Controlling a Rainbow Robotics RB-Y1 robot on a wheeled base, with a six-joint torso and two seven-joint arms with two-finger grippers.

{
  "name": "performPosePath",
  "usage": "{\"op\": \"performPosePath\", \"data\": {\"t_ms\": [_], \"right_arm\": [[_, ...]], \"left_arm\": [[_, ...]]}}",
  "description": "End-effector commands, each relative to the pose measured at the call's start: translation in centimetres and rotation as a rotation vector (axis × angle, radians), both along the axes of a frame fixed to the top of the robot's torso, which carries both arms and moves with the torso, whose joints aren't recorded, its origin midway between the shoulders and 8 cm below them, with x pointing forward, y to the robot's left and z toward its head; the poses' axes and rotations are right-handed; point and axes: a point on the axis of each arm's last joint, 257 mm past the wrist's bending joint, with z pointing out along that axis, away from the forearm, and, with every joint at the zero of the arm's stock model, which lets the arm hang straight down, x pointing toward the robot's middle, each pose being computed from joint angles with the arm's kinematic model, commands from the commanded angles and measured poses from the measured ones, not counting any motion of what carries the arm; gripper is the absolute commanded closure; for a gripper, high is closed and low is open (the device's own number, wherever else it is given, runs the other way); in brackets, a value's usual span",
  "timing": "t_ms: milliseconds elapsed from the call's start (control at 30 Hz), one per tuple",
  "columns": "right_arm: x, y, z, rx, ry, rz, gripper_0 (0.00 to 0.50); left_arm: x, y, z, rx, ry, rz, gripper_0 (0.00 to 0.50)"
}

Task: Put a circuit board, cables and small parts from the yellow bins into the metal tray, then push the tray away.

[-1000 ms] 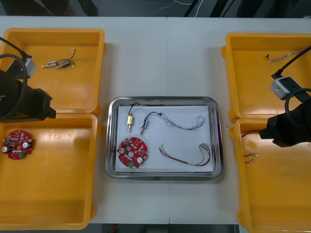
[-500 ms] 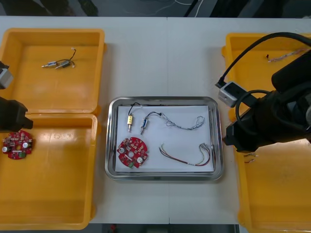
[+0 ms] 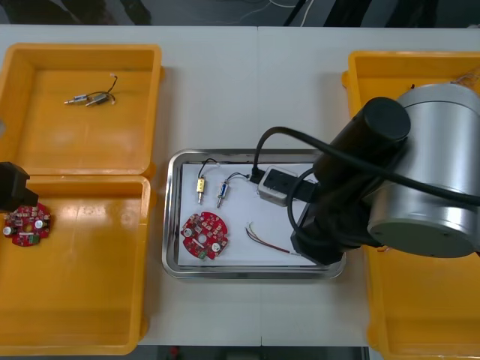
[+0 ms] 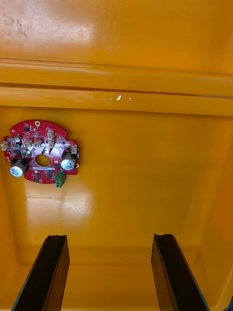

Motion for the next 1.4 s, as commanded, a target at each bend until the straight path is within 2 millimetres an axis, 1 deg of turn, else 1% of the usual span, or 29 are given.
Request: {"op": "performPosePath", "data": {"t_ms": [33, 67, 233, 300, 400, 500, 633, 733, 967, 1100, 1267, 1400], "right_arm": [[-0.8, 4.4, 0.2, -0.044, -0.039, 0.181, 0.0], [-0.9, 4.6, -0.1, -0.052, -0.035, 0.189, 0.0], [-1.2, 7.0, -1.3, -0.079, -0.041, 0.263, 0.0], [-0.9, 8.1, -1.7, -0.091, -0.064, 0.323, 0.0], [-0.4, 8.7, -2.2, -0.108, -0.079, 0.38, 0.0], [-0.3, 8.9, -3.1, -0.127, -0.063, 0.431, 0.0], [-0.9, 8.6, -5.2, -0.162, 0.009, 0.486, 0.0], [-1.3, 8.6, -6.2, -0.175, 0.047, 0.497, 0.0], [-2.1, 9.4, -7.7, -0.226, 0.016, 0.529, 0.0], [-2.1, 9.2, -8.4, -0.261, -0.012, 0.534, 0.0], [-1.8, 9.1, -8.7, -0.278, -0.037, 0.525, 0.0], [-2.1, 9.0, -9.4, -0.282, -0.037, 0.516, 0.0]], "left_arm": [[-0.5, 1.9, 1.5, 0.087, -0.023, -0.051, 0.0], [-0.5, 2.0, 1.5, 0.086, -0.022, -0.05, 0.0], [-0.6, 2.0, 1.5, 0.087, -0.025, -0.048, 0.0], [-0.6, 2.1, 1.5, 0.086, -0.024, -0.046, 0.0], [-0.6, 2.0, 1.5, 0.085, -0.022, -0.047, 0.0], [-0.6, 2.0, 1.5, 0.085, -0.022, -0.047, 0.0], [-0.6, 2.0, 1.5, 0.085, -0.022, -0.047, 0.0], [-0.6, 2.0, 1.5, 0.085, -0.022, -0.047, 0.0], [-0.6, 2.0, 1.5, 0.085, -0.022, -0.047, 0.0], [-0.6, 2.0, 1.5, 0.085, -0.022, -0.047, 0.0], [-0.6, 2.0, 1.5, 0.085, -0.022, -0.047, 0.0], [-0.6, 2.0, 1.5, 0.085, -0.022, -0.047, 0.0]]}}
